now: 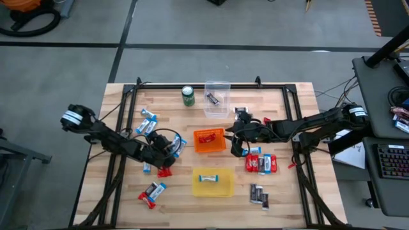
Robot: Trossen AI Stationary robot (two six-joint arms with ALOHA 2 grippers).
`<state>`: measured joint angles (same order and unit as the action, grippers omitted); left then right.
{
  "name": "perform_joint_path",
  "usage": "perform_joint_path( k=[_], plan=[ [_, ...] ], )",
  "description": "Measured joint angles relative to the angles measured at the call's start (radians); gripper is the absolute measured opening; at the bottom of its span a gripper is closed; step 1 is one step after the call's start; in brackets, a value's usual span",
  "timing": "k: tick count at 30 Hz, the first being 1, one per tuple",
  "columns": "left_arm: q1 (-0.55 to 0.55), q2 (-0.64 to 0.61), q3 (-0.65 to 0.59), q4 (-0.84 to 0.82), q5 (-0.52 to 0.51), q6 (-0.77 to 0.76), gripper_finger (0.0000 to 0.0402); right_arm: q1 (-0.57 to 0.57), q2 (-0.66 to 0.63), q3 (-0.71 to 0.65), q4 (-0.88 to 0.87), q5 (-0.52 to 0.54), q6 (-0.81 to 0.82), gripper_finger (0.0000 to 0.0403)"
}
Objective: Sort candy
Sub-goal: Put the white candy into the yellow bin
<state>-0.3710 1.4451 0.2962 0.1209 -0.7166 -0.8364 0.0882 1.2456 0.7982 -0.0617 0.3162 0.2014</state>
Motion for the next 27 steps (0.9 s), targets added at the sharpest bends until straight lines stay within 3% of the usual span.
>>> perform_joint_path(
  k=[3,9,19,23,27],
  plan=[
    [0.000,-0.024,-0.002,-0.008,0.007,0.001,0.0010,0.002,0.000,0.000,0.000,0.000,0.007,0.0128],
    [-0.001,-0.152,-0.002,-0.025,0.050,0.070,0.0002,0.002,0.000,0.000,0.000,0.000,0.008,0.0123],
    [0.000,-0.387,0.083,-0.025,0.063,0.347,0.0000,0.004,0.000,0.000,0.000,0.000,0.009,0.0123],
    [0.000,-0.379,0.160,-0.003,0.141,0.433,0.0000,0.011,0.000,0.000,0.000,-0.001,0.009,0.0125],
    [-0.002,-0.296,0.265,0.021,0.189,0.498,0.0000,0.021,-0.007,0.000,-0.001,-0.002,0.009,0.0123]
  ],
)
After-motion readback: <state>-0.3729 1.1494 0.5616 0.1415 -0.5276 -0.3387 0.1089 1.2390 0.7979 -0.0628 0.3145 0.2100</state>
